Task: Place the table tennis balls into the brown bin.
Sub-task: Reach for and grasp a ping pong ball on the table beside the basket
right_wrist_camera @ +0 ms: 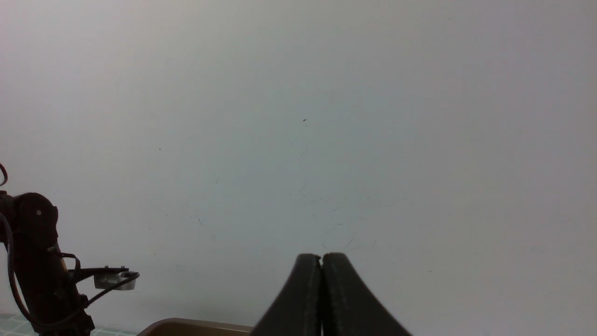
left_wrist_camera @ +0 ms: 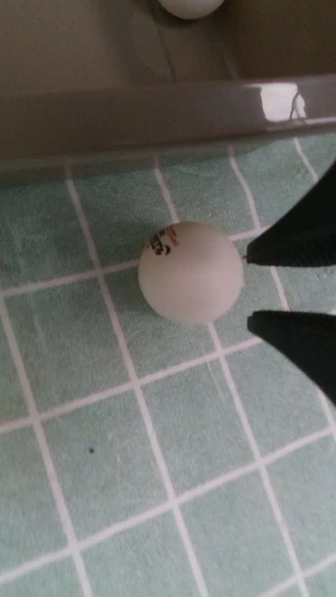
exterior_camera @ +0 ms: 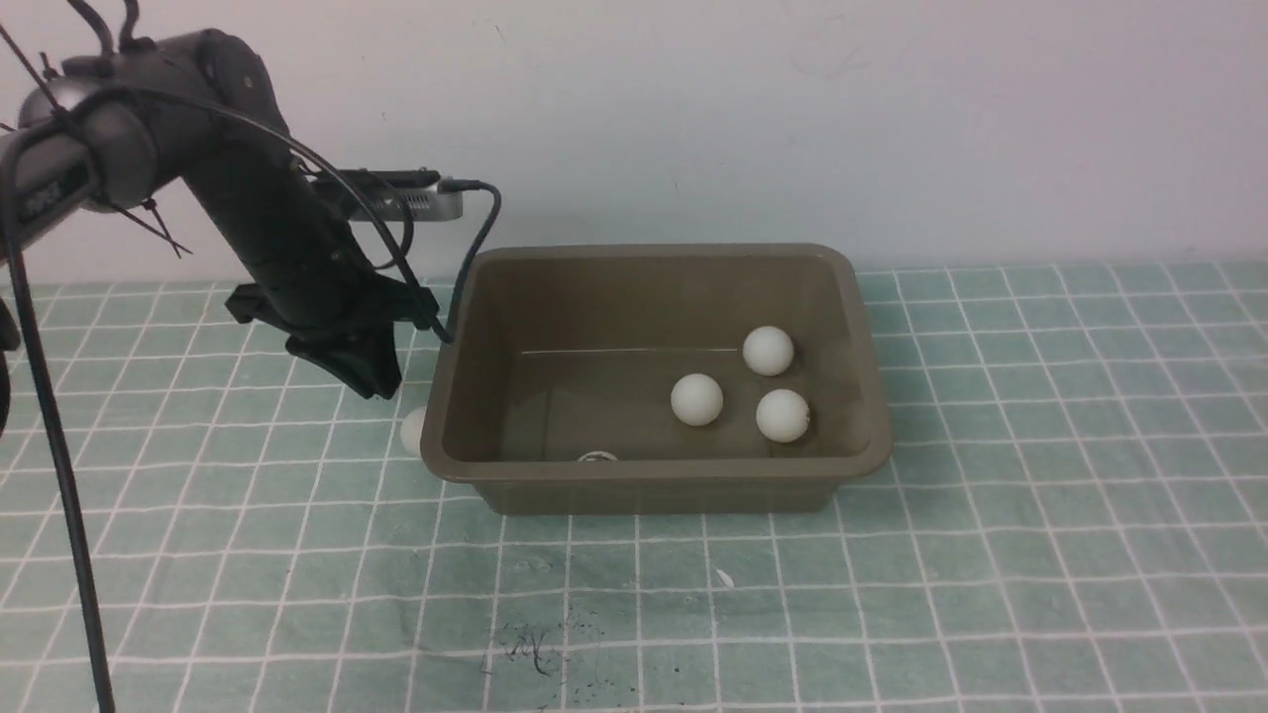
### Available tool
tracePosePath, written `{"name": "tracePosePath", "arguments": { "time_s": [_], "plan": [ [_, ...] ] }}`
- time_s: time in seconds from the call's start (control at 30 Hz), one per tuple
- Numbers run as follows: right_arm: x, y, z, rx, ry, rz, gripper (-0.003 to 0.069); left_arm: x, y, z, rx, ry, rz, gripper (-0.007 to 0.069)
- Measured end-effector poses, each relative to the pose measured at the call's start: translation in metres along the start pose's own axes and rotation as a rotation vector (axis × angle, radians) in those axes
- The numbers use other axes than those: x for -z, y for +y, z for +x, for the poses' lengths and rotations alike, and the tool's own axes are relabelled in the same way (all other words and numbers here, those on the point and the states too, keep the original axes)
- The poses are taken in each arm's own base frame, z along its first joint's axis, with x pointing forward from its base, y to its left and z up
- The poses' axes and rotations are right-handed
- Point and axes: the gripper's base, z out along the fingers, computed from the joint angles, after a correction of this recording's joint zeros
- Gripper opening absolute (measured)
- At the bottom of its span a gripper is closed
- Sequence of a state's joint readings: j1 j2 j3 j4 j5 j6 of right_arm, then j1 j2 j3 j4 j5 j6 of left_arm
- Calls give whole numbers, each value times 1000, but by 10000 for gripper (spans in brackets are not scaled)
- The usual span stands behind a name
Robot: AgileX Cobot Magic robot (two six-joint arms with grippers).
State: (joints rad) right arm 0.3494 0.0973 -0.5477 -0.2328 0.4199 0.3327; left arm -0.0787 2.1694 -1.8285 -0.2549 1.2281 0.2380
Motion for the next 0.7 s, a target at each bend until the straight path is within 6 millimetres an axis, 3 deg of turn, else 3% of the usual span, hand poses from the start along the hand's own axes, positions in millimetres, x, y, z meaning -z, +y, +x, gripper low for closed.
{"name": "tracePosePath", "arguments": {
  "time_s": [0.07,0.13,0.17,0.27,0.33,0.47,0.53,0.57,0.63,0.7],
  "plan": [
    [0,0,0,0,0,0,-15,-2,-2,-1,-5,1,4,179],
    [0,0,0,0,0,0,-15,-9,-10,-2,-27,14,8,329],
    [0,0,0,0,0,0,-15,-10,-11,-2,-28,15,8,340],
    [0,0,0,0,0,0,-15,-23,-15,-7,-49,0,-8,493],
    [0,0,0,0,0,0,-15,-32,-15,-8,-51,5,-18,531],
    [0,0,0,-1,0,0,-15,-54,-7,-8,-26,43,-60,505],
    [0,0,0,-1,0,0,-15,-61,-4,-7,-3,69,-73,390],
    [0,0,0,-1,0,0,-15,-59,-3,-7,-4,75,-86,337],
    [0,0,0,-1,0,0,-15,-51,-1,-9,-18,90,-128,346],
    [0,0,0,-1,0,0,-15,-31,-4,-17,-24,37,-146,353]
  ]
}}
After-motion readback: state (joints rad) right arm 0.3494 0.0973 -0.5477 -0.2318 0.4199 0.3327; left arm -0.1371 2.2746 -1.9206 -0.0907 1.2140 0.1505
